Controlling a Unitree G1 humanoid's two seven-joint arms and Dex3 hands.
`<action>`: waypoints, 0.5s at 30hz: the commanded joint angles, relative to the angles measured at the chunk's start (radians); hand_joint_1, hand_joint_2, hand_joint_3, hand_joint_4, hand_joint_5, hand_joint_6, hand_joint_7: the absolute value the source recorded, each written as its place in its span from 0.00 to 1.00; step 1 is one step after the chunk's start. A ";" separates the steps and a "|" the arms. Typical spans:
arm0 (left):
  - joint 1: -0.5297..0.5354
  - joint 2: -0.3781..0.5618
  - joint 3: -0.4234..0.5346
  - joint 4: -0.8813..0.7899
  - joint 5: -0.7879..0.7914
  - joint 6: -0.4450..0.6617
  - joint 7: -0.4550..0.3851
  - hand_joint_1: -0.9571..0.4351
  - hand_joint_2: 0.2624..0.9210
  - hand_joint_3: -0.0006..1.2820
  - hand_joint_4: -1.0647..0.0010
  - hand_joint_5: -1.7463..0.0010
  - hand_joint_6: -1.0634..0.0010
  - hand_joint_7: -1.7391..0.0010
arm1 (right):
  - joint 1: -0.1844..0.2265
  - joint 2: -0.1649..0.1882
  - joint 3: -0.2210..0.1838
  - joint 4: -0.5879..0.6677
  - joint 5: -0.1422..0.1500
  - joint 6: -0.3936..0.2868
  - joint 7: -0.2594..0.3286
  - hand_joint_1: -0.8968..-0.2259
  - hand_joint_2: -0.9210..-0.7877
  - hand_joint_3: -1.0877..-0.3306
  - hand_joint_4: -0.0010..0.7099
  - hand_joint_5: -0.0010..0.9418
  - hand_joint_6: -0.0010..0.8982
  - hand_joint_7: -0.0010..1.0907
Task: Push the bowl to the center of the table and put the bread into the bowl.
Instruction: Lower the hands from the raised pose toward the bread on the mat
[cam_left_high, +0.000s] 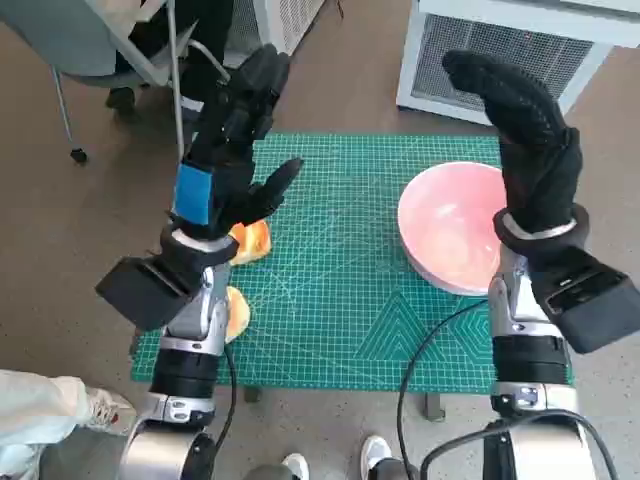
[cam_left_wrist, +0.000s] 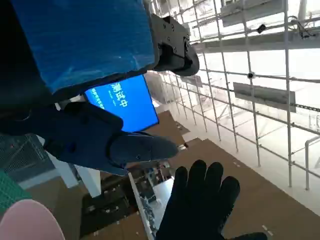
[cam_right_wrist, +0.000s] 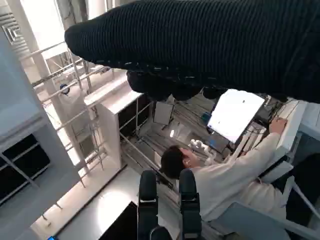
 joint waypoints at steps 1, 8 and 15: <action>0.006 0.009 0.003 -0.007 0.008 -0.014 0.003 0.41 1.00 0.20 0.72 1.00 0.80 0.78 | 0.016 0.002 -0.001 0.005 0.003 0.005 0.007 0.48 0.00 0.48 0.40 0.00 0.35 0.07; 0.003 0.007 0.002 -0.006 0.008 -0.012 0.006 0.41 1.00 0.20 0.72 1.00 0.80 0.78 | 0.020 -0.002 -0.001 0.002 -0.005 0.003 0.003 0.49 0.00 0.47 0.40 0.00 0.35 0.07; 0.007 0.004 0.001 -0.011 0.012 -0.012 0.012 0.41 1.00 0.20 0.72 1.00 0.81 0.78 | 0.025 -0.006 -0.001 -0.006 -0.011 0.008 0.000 0.50 0.00 0.46 0.40 0.00 0.35 0.07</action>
